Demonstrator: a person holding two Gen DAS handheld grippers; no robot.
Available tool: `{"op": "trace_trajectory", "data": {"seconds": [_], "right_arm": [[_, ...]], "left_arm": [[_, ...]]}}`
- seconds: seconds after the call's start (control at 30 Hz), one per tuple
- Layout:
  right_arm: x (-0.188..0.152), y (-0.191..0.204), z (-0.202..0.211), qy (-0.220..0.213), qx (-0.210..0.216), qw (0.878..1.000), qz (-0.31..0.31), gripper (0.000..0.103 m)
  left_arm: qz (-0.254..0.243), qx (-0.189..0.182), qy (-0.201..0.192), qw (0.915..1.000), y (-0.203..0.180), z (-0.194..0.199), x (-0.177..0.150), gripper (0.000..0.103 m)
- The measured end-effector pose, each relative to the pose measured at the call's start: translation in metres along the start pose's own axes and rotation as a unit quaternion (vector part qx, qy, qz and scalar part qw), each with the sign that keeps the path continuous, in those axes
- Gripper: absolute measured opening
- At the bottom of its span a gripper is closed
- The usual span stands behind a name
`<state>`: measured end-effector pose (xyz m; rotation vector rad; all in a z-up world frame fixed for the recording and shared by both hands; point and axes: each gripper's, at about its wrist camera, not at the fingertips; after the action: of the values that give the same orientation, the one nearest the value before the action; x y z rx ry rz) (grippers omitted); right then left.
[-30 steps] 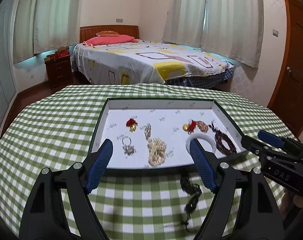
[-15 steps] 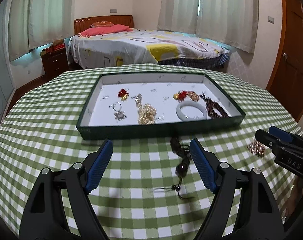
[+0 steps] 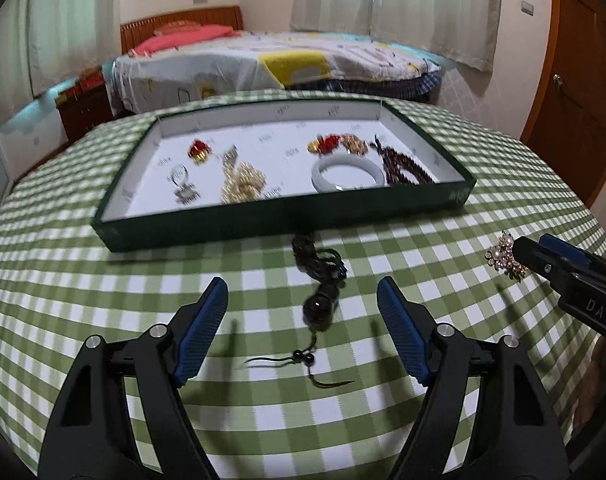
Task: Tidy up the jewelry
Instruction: 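Grasp the black cord pendant with the left tool while the right tool grasps the pearl cluster brooch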
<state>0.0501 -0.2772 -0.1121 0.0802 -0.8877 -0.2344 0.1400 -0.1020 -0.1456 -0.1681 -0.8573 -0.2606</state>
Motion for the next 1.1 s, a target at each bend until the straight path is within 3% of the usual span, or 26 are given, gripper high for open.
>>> {"op": "trace_trajectory", "data": {"seconds": [0.23,0.57,1.1], "right_arm": [[-0.003,-0.003,-0.003,0.005,0.003,1.000,-0.007,0.057],[-0.003,-0.005,-0.005,0.007,0.002,1.000,-0.009,0.057],[-0.001,-0.008,-0.013,0.020,-0.013,1.000,-0.011,0.057]], "left_arm": [[0.011,-0.011,0.038,0.9991,-0.003,-0.016,0.000,0.058],[-0.006,-0.017,0.046,0.9988,-0.004,-0.019,0.001,0.020],[0.024,-0.002,0.027,0.9993,0.032,-0.004,0.002,0.020]]}}
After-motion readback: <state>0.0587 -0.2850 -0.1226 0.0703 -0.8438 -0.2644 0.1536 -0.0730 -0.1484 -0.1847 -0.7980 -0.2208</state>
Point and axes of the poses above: each gripper's, at about its wrist camera, not at the fingertips, and z roughly against the way its jaws point, y to its left, x to its top, and after that the axes turned 6 degrees about -y, right-handed
